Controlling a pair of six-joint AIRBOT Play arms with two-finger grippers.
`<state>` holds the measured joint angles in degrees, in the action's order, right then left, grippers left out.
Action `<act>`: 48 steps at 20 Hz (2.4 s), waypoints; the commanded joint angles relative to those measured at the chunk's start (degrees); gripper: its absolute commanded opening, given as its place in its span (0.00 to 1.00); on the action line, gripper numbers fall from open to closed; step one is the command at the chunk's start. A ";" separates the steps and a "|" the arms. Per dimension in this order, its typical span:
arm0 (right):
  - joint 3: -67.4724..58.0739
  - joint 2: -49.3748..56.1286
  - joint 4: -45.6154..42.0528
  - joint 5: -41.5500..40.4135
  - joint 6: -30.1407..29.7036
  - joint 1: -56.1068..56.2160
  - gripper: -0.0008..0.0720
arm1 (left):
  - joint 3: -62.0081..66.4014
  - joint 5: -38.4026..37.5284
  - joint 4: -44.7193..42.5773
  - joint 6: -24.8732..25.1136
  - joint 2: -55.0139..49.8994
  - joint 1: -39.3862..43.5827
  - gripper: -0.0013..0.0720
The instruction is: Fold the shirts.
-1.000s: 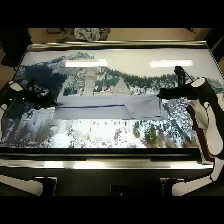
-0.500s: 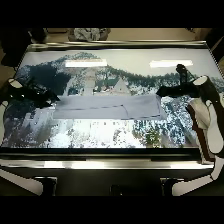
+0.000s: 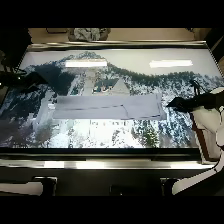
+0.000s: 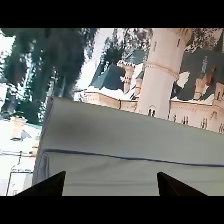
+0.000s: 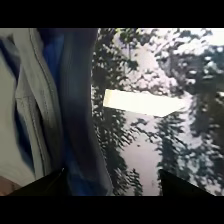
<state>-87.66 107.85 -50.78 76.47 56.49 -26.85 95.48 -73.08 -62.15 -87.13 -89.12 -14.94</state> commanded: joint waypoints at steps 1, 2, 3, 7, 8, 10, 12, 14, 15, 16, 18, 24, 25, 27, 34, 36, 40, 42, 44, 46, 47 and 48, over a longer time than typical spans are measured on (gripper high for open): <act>-0.04 4.42 10.51 2.01 -0.94 -0.37 1.00 | 0.20 0.00 0.09 0.15 3.65 2.21 0.93; -0.04 4.81 11.39 1.68 -1.44 0.33 1.00 | 0.20 0.00 0.07 0.15 4.17 3.08 0.93; -0.04 4.85 11.08 1.14 -1.55 1.36 1.00 | 0.20 0.00 0.09 0.15 4.50 4.04 0.93; -0.04 4.85 10.69 -0.63 -1.86 6.14 1.00 | 0.20 0.02 0.07 0.39 4.66 7.45 0.93; -0.04 4.87 9.88 -1.38 -1.68 7.41 0.99 | 0.20 0.02 0.07 0.39 4.66 8.04 0.93; -0.04 4.87 8.46 -2.86 -0.76 9.57 0.79 | 0.20 0.00 0.09 1.14 4.66 9.18 0.93; -0.07 4.37 9.03 -3.30 0.37 10.54 0.08 | 0.17 0.02 0.09 1.27 4.28 10.73 0.87; -0.07 1.90 9.16 -3.52 0.07 10.69 0.08 | 0.07 0.26 0.11 1.90 3.02 13.31 0.12; -0.07 -0.15 9.11 -3.43 -0.33 10.69 0.08 | -0.37 1.22 0.28 2.23 2.14 15.13 0.06; -0.07 -2.32 9.05 -3.30 -0.33 10.69 0.08 | -1.22 2.71 0.33 2.29 0.98 17.57 0.06; -0.07 -7.08 8.96 -2.45 0.11 10.73 0.08 | -2.91 5.05 2.14 2.27 -2.40 22.99 0.06; -0.07 -21.31 6.05 2.03 5.01 13.84 0.08 | -3.65 14.36 14.56 2.27 -13.57 37.38 0.06; -0.07 -23.91 5.90 2.54 5.99 13.90 0.08 | -3.56 16.57 17.53 2.27 -15.13 39.01 0.06; -0.20 -28.87 4.59 3.28 8.07 13.90 0.08 | -2.40 18.82 22.25 2.29 -18.18 41.53 0.06; -0.35 -40.02 1.99 10.54 14.91 13.90 0.08 | 2.99 26.49 33.75 2.29 -27.02 48.00 0.06; -0.35 -42.32 1.97 11.50 16.55 13.90 0.08 | 3.54 29.66 39.82 2.32 -28.87 49.72 0.06; -0.35 -43.56 -1.22 9.42 18.43 13.88 0.08 | 3.54 30.95 45.22 3.04 -31.39 53.27 0.06; -0.35 -41.51 0.39 8.37 18.32 13.94 0.08 | 3.54 29.24 44.44 5.66 -30.62 51.87 0.05; -0.35 -38.66 3.23 5.20 17.97 14.99 0.08 | 3.52 25.00 36.37 5.53 -27.26 47.80 0.05; -0.35 -35.93 5.35 1.27 17.86 19.10 0.08 | 3.52 18.56 21.88 3.10 -21.49 42.45 0.05; -0.35 -34.38 6.51 -1.22 17.68 22.47 0.08 | 3.52 15.30 15.08 2.51 -17.94 39.56 0.05; -0.35 -32.74 7.30 -3.91 17.66 26.21 0.08 | 3.52 12.70 10.67 2.73 -14.56 36.83 0.05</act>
<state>-87.94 71.50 -46.72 79.13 74.26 -7.01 98.96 -52.29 -35.38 -83.42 -110.74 28.05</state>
